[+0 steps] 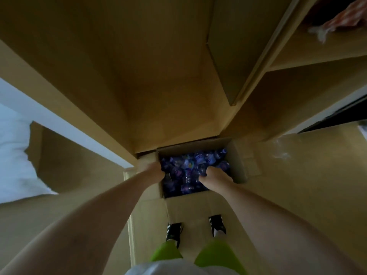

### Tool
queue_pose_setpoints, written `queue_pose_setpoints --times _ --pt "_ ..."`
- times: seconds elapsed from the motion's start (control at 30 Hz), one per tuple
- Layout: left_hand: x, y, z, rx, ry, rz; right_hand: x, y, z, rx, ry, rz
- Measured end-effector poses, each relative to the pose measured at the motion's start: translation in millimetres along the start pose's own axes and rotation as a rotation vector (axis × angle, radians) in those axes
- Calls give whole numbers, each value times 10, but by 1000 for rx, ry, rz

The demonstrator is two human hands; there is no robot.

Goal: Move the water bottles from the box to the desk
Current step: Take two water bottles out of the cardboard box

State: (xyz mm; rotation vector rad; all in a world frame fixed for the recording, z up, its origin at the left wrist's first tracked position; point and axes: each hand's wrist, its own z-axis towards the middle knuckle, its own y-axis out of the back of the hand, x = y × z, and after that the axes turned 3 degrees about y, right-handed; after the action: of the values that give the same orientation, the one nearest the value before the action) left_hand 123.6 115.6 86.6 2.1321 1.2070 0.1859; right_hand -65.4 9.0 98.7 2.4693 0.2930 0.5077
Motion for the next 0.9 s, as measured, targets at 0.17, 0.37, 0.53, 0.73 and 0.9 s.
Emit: queue_pose_setpoints --times 0.17,0.37,0.53,0.73,0.9 --pt "-148 -377 105 24 150 -152 -330 79 281 82 100 -92" --pt "-575 -866 489 -1 198 -231 -785 142 901 126 209 -149" --pt "-655 -1375 1018 32 249 -291 -1042 -136 1645 115 236 -186" --pt "-446 -1999 1833 48 308 -350 -1198 -840 2718 69 285 -190" --pt "-150 -2467 2583 -30 396 -421 -1242 -1541 3538 31 348 -151"
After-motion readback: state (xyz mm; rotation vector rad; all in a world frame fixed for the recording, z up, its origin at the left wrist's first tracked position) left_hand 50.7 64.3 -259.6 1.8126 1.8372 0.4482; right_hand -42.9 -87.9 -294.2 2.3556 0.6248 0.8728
